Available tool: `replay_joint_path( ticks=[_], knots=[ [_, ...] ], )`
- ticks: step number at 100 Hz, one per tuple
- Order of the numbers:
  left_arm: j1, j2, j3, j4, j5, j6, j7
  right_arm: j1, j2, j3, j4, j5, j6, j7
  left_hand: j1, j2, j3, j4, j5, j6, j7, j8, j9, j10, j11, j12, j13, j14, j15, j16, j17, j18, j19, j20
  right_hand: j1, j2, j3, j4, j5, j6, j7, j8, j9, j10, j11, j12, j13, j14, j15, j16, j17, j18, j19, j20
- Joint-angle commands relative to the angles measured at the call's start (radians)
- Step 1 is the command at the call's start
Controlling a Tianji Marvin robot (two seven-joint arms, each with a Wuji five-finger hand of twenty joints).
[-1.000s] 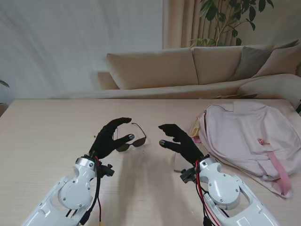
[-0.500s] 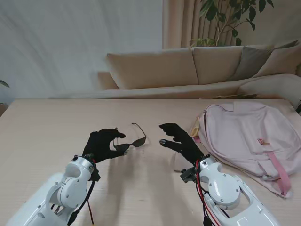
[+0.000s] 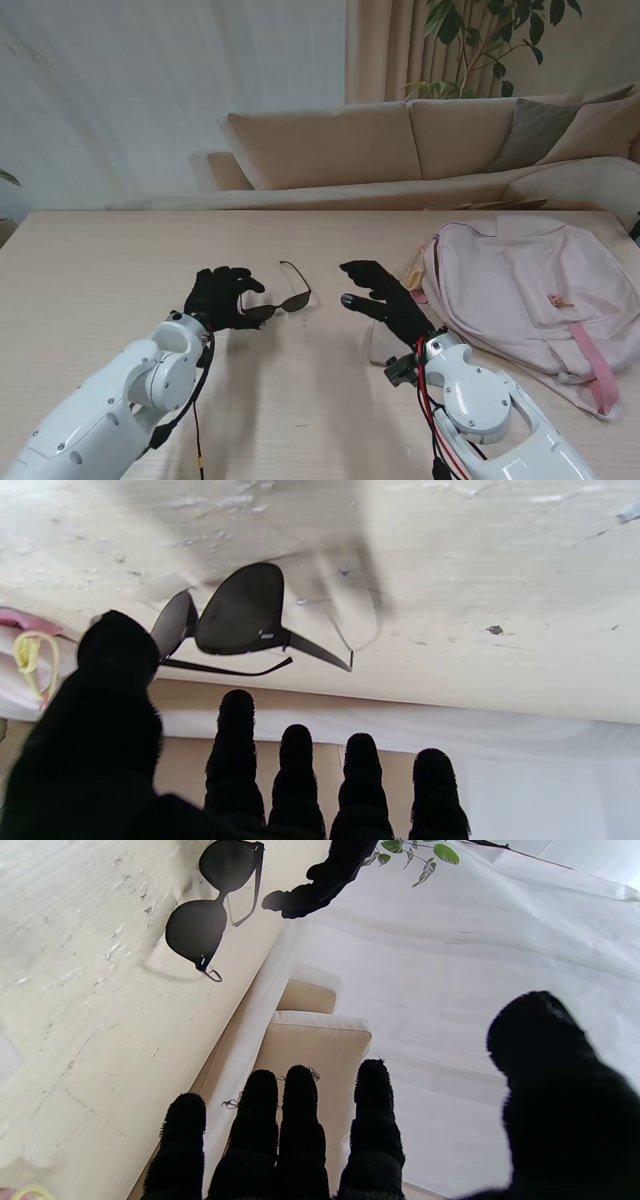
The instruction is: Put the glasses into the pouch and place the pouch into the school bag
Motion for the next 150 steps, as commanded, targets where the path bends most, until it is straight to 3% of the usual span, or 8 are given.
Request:
replay_joint_path(
  ticks=[1,24,34,41,53,99,133,150],
  knots=[
    [-0.020,-0.008,0.013,0.023,0.002,0.006,-0.020,0.001,-0.004,0.001,0.003,0.005,-0.002,0.012,0.016,-0.035,0.035,-0.036,-0.013,-0.008,0.011,0.014,-0.046,-0.010,-0.038,-0.032,-0.032,-0.016,-0.040,-0.021,-0.027,-0.004,-0.065,0.015,0.012,-0.003,-0.032,0.039,0.002,-0.035,-0.007,-0.001,0.022,-0.003,0.004,-0.005,-0.003,-0.015,-0.008,-0.005,-0.011,-0.012,0.013,0.015],
    [-0.090,-0.009,0.096,0.110,-0.005,0.032,-0.024,0.004,-0.005,0.006,0.008,0.008,-0.011,0.009,0.017,-0.062,0.194,-0.050,0.071,-0.072,0.116,0.078,-0.039,-0.015,-0.011,-0.009,-0.034,-0.015,-0.060,-0.010,-0.023,-0.001,-0.144,0.075,0.012,-0.004,-0.031,0.041,0.005,-0.033,-0.006,0.000,0.027,0.001,0.004,-0.004,0.000,-0.014,-0.006,-0.004,-0.009,-0.017,0.015,0.015],
    [-0.107,-0.013,0.116,0.145,-0.016,0.019,0.006,0.004,-0.006,0.007,0.008,0.007,-0.012,0.005,0.032,-0.012,0.223,-0.062,0.131,-0.164,0.220,0.148,-0.029,-0.034,0.043,-0.002,-0.031,-0.024,-0.046,-0.002,-0.023,-0.009,-0.170,0.082,0.013,-0.004,-0.031,0.041,0.008,-0.033,-0.005,0.000,0.030,0.003,0.007,-0.003,0.000,-0.013,-0.005,-0.004,-0.009,-0.016,0.015,0.014],
    [-0.116,-0.019,0.123,0.167,-0.032,0.004,0.030,0.004,-0.006,0.007,0.009,0.006,-0.012,0.003,0.175,-0.034,0.099,-0.063,0.193,-0.284,0.353,0.186,-0.012,-0.054,0.121,0.011,-0.026,-0.032,-0.012,0.010,-0.022,-0.014,-0.182,0.096,0.014,-0.003,-0.031,0.041,0.009,-0.033,-0.005,0.001,0.030,0.008,0.007,-0.003,-0.001,-0.013,-0.005,-0.004,-0.009,-0.016,0.016,0.014],
    [-0.117,-0.024,0.123,0.190,-0.037,-0.036,0.079,0.003,-0.006,0.008,0.009,0.004,-0.014,0.001,0.220,-0.004,0.103,-0.061,0.307,-0.352,0.456,0.227,0.042,-0.078,0.169,0.015,-0.013,-0.040,0.035,0.022,-0.021,-0.019,-0.191,0.095,0.014,-0.003,-0.031,0.041,0.011,-0.034,-0.005,0.001,0.032,0.008,0.010,-0.001,-0.004,-0.015,-0.005,-0.004,-0.010,-0.016,0.014,0.013],
    [0.038,-0.027,-0.036,0.013,0.049,-0.092,0.203,-0.006,-0.008,0.014,0.001,0.001,-0.017,-0.011,0.232,0.006,0.120,-0.100,0.367,-0.331,0.481,0.203,0.040,-0.120,0.221,0.015,-0.013,-0.060,0.085,0.018,-0.017,-0.032,-0.192,0.097,0.025,0.007,-0.019,0.039,0.041,-0.012,0.002,0.005,0.054,0.024,0.018,0.002,0.002,-0.010,0.002,-0.001,-0.007,-0.023,0.014,0.011],
    [0.178,-0.039,-0.121,-0.141,0.097,-0.113,0.328,0.006,-0.011,0.004,-0.007,-0.060,0.025,-0.038,0.229,0.030,0.119,-0.113,0.346,-0.340,0.491,0.226,-0.010,-0.130,0.222,0.009,-0.018,-0.070,0.073,0.014,-0.019,-0.043,-0.189,0.097,-0.004,0.027,-0.016,0.033,0.197,0.180,-0.043,-0.004,0.096,0.080,0.035,0.012,0.015,0.043,0.037,0.017,-0.007,-0.012,0.048,0.014],
    [0.191,-0.039,-0.120,-0.167,0.119,-0.127,0.359,0.050,-0.026,-0.028,0.011,-0.126,0.098,-0.106,0.225,0.034,0.126,-0.112,0.334,-0.351,0.490,0.246,-0.015,-0.136,0.083,-0.066,-0.021,-0.084,0.022,0.015,-0.018,-0.053,-0.196,0.098,-0.159,0.201,0.062,-0.026,0.262,0.307,-0.154,-0.048,0.110,0.139,-0.016,-0.006,0.007,0.081,0.031,0.013,-0.013,-0.007,0.026,0.004]
  ],
)
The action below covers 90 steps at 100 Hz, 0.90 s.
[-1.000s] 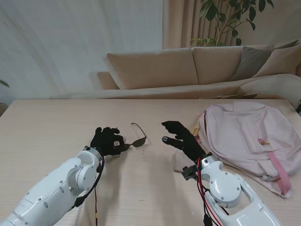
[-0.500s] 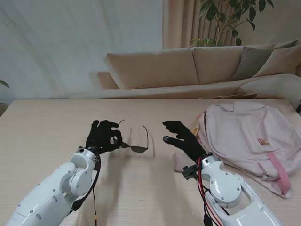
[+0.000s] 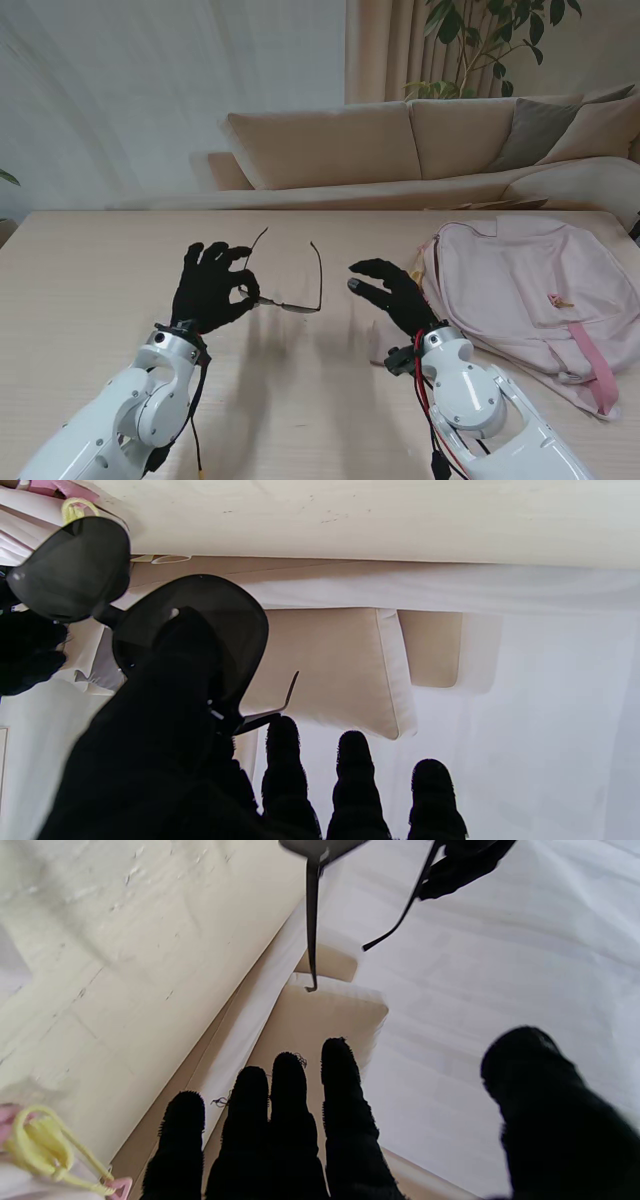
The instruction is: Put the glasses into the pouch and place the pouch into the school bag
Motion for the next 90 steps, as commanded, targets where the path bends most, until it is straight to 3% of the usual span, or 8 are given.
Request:
replay_joint_path(
  ticks=[1,13,40,50,77,90],
  knots=[
    [0.004,-0.009,0.007,-0.019,-0.011,-0.011,0.004,0.025,-0.017,-0.007,0.006,-0.004,0.042,0.019,0.028,0.050,0.007,-0.031,0.017,-0.056,0.061,0.043,-0.041,-0.021,-0.042,-0.024,-0.021,-0.032,-0.027,0.008,-0.013,-0.031,-0.038,0.021,-0.076,0.051,0.017,-0.028,0.027,0.033,-0.042,-0.026,0.008,0.035,-0.023,-0.013,-0.001,0.006,-0.003,0.001,-0.013,-0.018,-0.012,0.004],
    [0.007,-0.009,0.016,-0.028,0.002,-0.016,0.025,0.063,-0.022,-0.026,0.009,-0.002,0.139,0.026,0.024,0.051,0.008,-0.032,0.019,-0.060,0.059,0.042,-0.040,-0.021,-0.050,-0.024,-0.021,-0.033,-0.029,0.012,-0.013,-0.030,-0.039,0.022,-0.120,0.070,-0.066,-0.029,0.016,0.051,-0.090,-0.048,-0.028,0.037,-0.040,-0.019,-0.036,0.001,-0.019,-0.009,-0.021,-0.026,-0.073,0.013],
    [0.000,-0.021,0.045,-0.032,-0.034,-0.017,0.054,0.160,-0.034,-0.101,0.058,-0.040,0.267,0.022,0.024,0.042,0.029,-0.036,0.026,-0.036,0.060,0.039,-0.034,-0.018,-0.033,-0.006,-0.017,-0.030,-0.020,0.027,-0.009,-0.027,-0.034,0.029,-0.171,0.069,-0.117,-0.011,0.011,0.059,-0.097,-0.052,-0.037,0.037,-0.042,-0.022,-0.044,0.000,-0.017,-0.009,-0.026,-0.028,-0.095,0.067],
    [-0.005,-0.025,0.051,-0.026,-0.056,-0.023,0.062,0.192,-0.034,-0.137,0.086,-0.080,0.310,0.028,0.022,0.041,0.031,-0.038,0.028,-0.030,0.059,0.037,-0.033,-0.020,-0.026,-0.003,-0.015,-0.030,-0.015,0.029,-0.009,-0.027,-0.032,0.029,-0.234,0.064,-0.121,0.004,0.010,0.057,-0.092,-0.050,-0.028,0.042,-0.041,-0.022,-0.033,0.008,-0.012,-0.008,-0.022,-0.015,-0.078,0.111],
    [-0.007,-0.028,0.053,-0.019,-0.072,-0.041,0.069,0.216,-0.048,-0.179,0.092,-0.026,0.322,0.025,0.017,0.041,0.037,-0.039,0.028,-0.030,0.060,0.035,-0.034,-0.024,-0.016,-0.001,-0.016,-0.031,-0.011,0.029,-0.008,-0.027,-0.029,0.027,-0.234,0.053,-0.107,0.005,0.014,0.029,-0.080,-0.044,-0.028,0.019,-0.039,-0.021,-0.036,-0.006,-0.014,-0.008,-0.021,-0.017,-0.095,0.113],
    [0.000,-0.030,0.046,-0.026,-0.079,-0.039,0.069,0.228,-0.036,-0.200,0.078,-0.049,0.310,0.060,0.019,0.039,0.041,-0.039,0.029,-0.028,0.061,0.036,-0.033,-0.024,-0.013,-0.001,-0.017,-0.030,-0.010,0.028,-0.009,-0.028,-0.029,0.026,-0.232,0.058,-0.115,0.003,0.003,-0.012,-0.069,-0.037,-0.042,-0.010,-0.039,-0.020,-0.040,-0.022,-0.014,-0.008,-0.024,-0.017,-0.100,0.117]
  ],
)
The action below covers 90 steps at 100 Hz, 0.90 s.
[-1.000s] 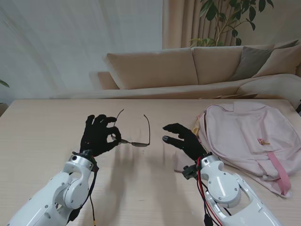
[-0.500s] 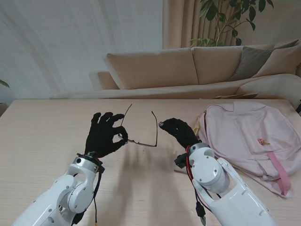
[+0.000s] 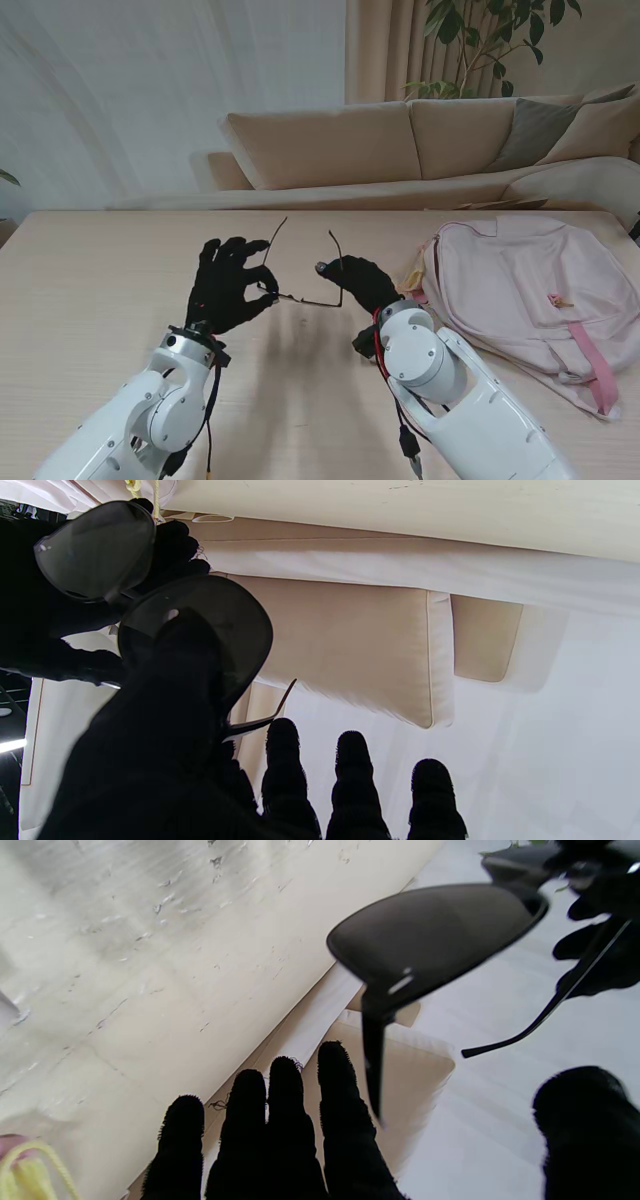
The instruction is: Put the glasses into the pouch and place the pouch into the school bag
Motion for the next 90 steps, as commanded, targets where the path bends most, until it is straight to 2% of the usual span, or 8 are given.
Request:
replay_joint_path(
  ticks=[1,35,51,53,55,69,73,90],
  knots=[
    [0.009,-0.008,-0.005,-0.012,-0.007,-0.003,-0.011,0.007,0.004,-0.014,-0.022,-0.005,-0.010,0.049,0.019,0.038,0.041,-0.039,0.029,-0.026,0.061,0.035,-0.032,-0.025,0.013,0.011,-0.016,-0.023,-0.008,0.016,-0.009,-0.027,-0.029,0.015,-0.050,-0.004,-0.014,0.000,-0.015,-0.033,0.014,0.002,-0.028,-0.036,0.001,-0.014,-0.023,-0.041,-0.006,-0.008,-0.011,-0.018,-0.025,0.020],
    [0.005,-0.013,-0.001,-0.010,-0.039,-0.011,-0.017,0.051,0.039,-0.082,-0.056,-0.077,-0.047,0.160,0.021,0.031,0.040,-0.045,0.041,-0.006,0.055,0.024,-0.032,-0.029,0.024,0.012,-0.016,-0.024,-0.007,0.013,-0.008,-0.029,-0.028,0.012,-0.079,0.001,0.022,0.006,-0.088,-0.050,0.029,0.010,-0.054,-0.053,0.009,-0.012,-0.036,-0.048,-0.011,-0.010,-0.019,-0.018,-0.068,0.025],
    [0.003,-0.013,0.000,-0.008,-0.045,-0.010,-0.026,0.067,0.057,-0.107,-0.056,-0.098,-0.077,0.222,0.024,0.039,0.042,-0.044,0.039,0.004,0.055,0.025,-0.033,-0.028,0.024,0.010,-0.017,-0.025,-0.008,0.011,-0.008,-0.029,-0.027,0.010,-0.083,0.024,0.014,0.002,-0.108,-0.170,0.029,0.008,-0.083,-0.089,-0.011,-0.022,-0.065,-0.079,-0.035,-0.022,-0.036,-0.035,-0.129,0.035],
    [0.003,-0.013,0.000,-0.009,-0.045,-0.010,-0.026,0.068,0.058,-0.110,-0.055,-0.104,-0.078,0.223,0.024,0.040,0.043,-0.043,0.038,0.004,0.055,0.026,-0.035,-0.028,0.023,0.009,-0.017,-0.026,-0.009,0.010,-0.008,-0.029,-0.027,0.010,-0.080,0.025,0.006,0.004,-0.108,-0.177,0.036,0.009,-0.087,-0.089,-0.011,-0.025,-0.067,-0.079,-0.035,-0.024,-0.026,-0.036,-0.185,0.114],
    [0.004,-0.013,0.000,-0.009,-0.045,-0.009,-0.026,0.068,0.059,-0.112,-0.054,-0.110,-0.079,0.223,0.022,0.041,0.044,-0.043,0.033,0.000,0.057,0.032,-0.035,-0.027,0.019,0.006,-0.017,-0.026,-0.010,0.009,-0.008,-0.030,-0.027,0.010,-0.081,0.026,0.004,0.004,-0.109,-0.183,0.037,0.009,-0.092,-0.088,-0.012,-0.026,-0.068,-0.079,-0.034,-0.024,-0.025,-0.036,-0.200,0.135],
    [0.010,-0.012,-0.006,-0.015,-0.041,-0.005,-0.028,0.062,0.048,-0.100,-0.047,-0.133,-0.086,0.172,-0.003,0.029,0.075,-0.047,0.028,-0.060,0.040,0.087,-0.036,-0.011,-0.032,-0.029,-0.019,-0.027,-0.031,-0.003,-0.009,-0.033,-0.029,0.002,-0.084,0.021,0.007,0.005,-0.088,-0.180,0.048,0.013,-0.101,-0.082,-0.009,-0.025,-0.070,-0.082,-0.031,-0.022,-0.027,-0.037,-0.221,0.146],
    [0.013,-0.012,-0.009,-0.018,-0.042,-0.005,-0.031,0.059,0.041,-0.091,-0.046,-0.141,-0.082,0.138,-0.023,0.015,0.106,-0.054,0.033,-0.088,0.027,0.108,-0.037,0.005,-0.063,-0.053,-0.019,-0.027,-0.063,-0.019,-0.009,-0.033,-0.039,-0.003,-0.087,0.016,0.018,0.002,-0.079,-0.178,0.052,0.020,-0.107,-0.079,-0.005,-0.026,-0.074,-0.082,-0.030,-0.022,-0.004,-0.037,-0.301,0.225],
    [0.014,-0.014,-0.016,-0.019,-0.076,-0.029,-0.048,0.085,0.014,-0.057,-0.020,-0.159,-0.085,0.033,-0.070,-0.032,0.195,-0.075,0.074,-0.121,-0.002,0.126,-0.039,0.090,-0.103,-0.149,-0.029,-0.025,-0.145,-0.052,-0.008,-0.026,-0.057,-0.002,-0.080,0.003,0.024,0.005,-0.052,-0.184,0.063,0.025,-0.112,-0.077,0.011,-0.018,-0.064,-0.076,-0.015,-0.015,0.020,-0.024,-0.310,0.243]
  ],
)
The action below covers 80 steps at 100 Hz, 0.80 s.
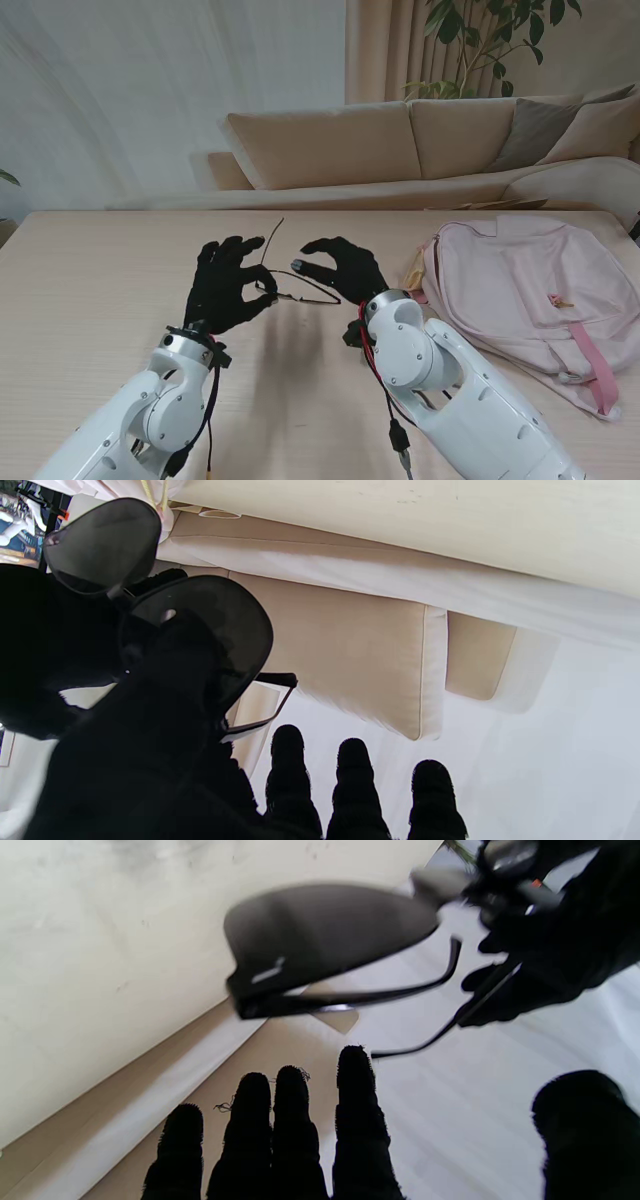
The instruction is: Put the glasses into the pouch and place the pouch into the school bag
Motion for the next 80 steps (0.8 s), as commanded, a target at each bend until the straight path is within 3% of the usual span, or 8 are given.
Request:
replay_joint_path(
  ticks=[1,10,22,39,42,47,71,80],
  knots=[
    [0.002,-0.006,-0.002,-0.007,0.003,-0.021,-0.022,0.029,-0.010,0.011,0.008,0.010,0.001,0.015,-0.017,0.005,0.075,-0.021,0.063,-0.100,0.029,0.039,-0.039,0.045,-0.016,-0.037,-0.028,-0.023,-0.034,-0.012,-0.007,-0.023,-0.041,-0.001,-0.068,-0.013,0.021,0.004,0.026,-0.036,0.004,0.016,-0.038,-0.028,0.015,-0.010,-0.052,-0.039,0.006,-0.003,0.005,-0.021,-0.044,0.025],
    [-0.002,-0.005,0.001,-0.004,-0.008,-0.037,-0.035,0.052,-0.023,0.017,0.014,0.047,0.012,-0.004,-0.013,0.008,0.080,-0.022,0.048,-0.080,0.037,0.046,-0.041,0.044,-0.017,-0.044,-0.028,-0.024,-0.032,-0.012,-0.005,-0.019,-0.035,0.000,-0.061,-0.012,0.021,0.004,0.033,-0.054,0.007,0.018,-0.046,-0.034,0.021,-0.007,-0.057,-0.045,0.009,-0.001,0.001,-0.030,-0.051,0.031],
    [-0.010,-0.004,0.005,0.003,-0.010,-0.062,-0.041,0.054,-0.050,0.027,-0.010,0.164,0.059,-0.039,-0.017,0.009,0.079,-0.025,0.046,-0.088,0.042,0.042,-0.044,0.037,-0.022,-0.050,-0.031,-0.030,-0.036,-0.015,-0.005,-0.022,-0.033,-0.003,-0.038,-0.029,0.019,0.003,0.053,-0.068,0.012,0.021,-0.047,-0.035,0.029,-0.004,-0.059,-0.050,0.013,0.002,-0.007,-0.039,-0.058,0.040],
    [-0.005,0.001,-0.001,-0.006,-0.014,-0.100,-0.065,0.080,-0.075,0.005,0.015,0.187,0.063,-0.093,-0.028,0.005,0.083,-0.025,0.055,-0.108,0.042,0.031,-0.044,0.042,-0.035,-0.058,-0.024,-0.029,-0.036,-0.019,0.003,-0.015,-0.018,-0.004,-0.030,-0.027,0.010,0.002,0.050,-0.087,0.021,0.028,-0.068,-0.055,0.044,0.000,-0.061,-0.055,0.020,0.005,-0.003,-0.036,-0.063,0.056],
    [-0.004,0.001,-0.002,-0.008,-0.017,-0.105,-0.068,0.085,-0.077,0.001,0.020,0.191,0.063,-0.096,-0.025,0.002,0.084,-0.025,0.058,-0.107,0.042,0.030,-0.041,0.011,-0.034,-0.058,-0.024,-0.030,-0.035,-0.020,0.002,-0.015,-0.015,-0.005,-0.028,-0.026,0.010,0.002,0.055,-0.100,0.022,0.029,-0.072,-0.062,0.045,0.000,-0.064,-0.062,0.020,0.005,-0.003,-0.040,-0.066,0.057],
    [-0.003,0.000,-0.001,-0.012,-0.023,-0.112,-0.070,0.095,-0.082,-0.006,0.028,0.199,0.067,-0.100,-0.023,-0.003,0.086,-0.025,0.064,-0.102,0.043,0.028,-0.040,0.007,-0.033,-0.058,-0.024,-0.028,-0.033,-0.021,0.001,-0.012,-0.013,-0.008,-0.025,-0.029,0.009,0.002,0.068,-0.109,0.025,0.030,-0.075,-0.067,0.046,0.000,-0.065,-0.067,0.020,0.005,-0.004,-0.042,-0.068,0.059],
    [0.004,0.001,-0.004,-0.024,-0.009,-0.121,-0.059,0.133,-0.079,-0.047,0.047,0.202,0.091,-0.053,-0.032,0.005,0.089,-0.027,0.056,-0.093,0.040,0.028,-0.034,-0.032,-0.025,-0.054,-0.024,-0.034,-0.029,-0.030,-0.001,-0.014,-0.004,-0.022,-0.007,-0.033,0.003,0.000,0.176,-0.139,0.021,0.031,-0.062,-0.089,0.046,-0.003,-0.069,-0.090,0.017,0.004,-0.014,-0.052,-0.079,0.071],
    [0.008,0.001,-0.009,-0.027,-0.006,-0.120,-0.053,0.141,-0.073,-0.060,0.052,0.190,0.090,-0.029,-0.032,0.008,0.095,-0.029,0.051,-0.080,0.040,0.033,-0.040,-0.042,-0.054,-0.064,-0.025,-0.036,-0.032,-0.036,-0.003,-0.017,-0.005,-0.034,-0.001,-0.023,-0.008,-0.002,0.259,-0.099,0.019,0.042,-0.063,-0.102,0.042,-0.005,-0.075,-0.102,0.016,0.004,-0.024,-0.064,-0.086,0.078]
  ],
)
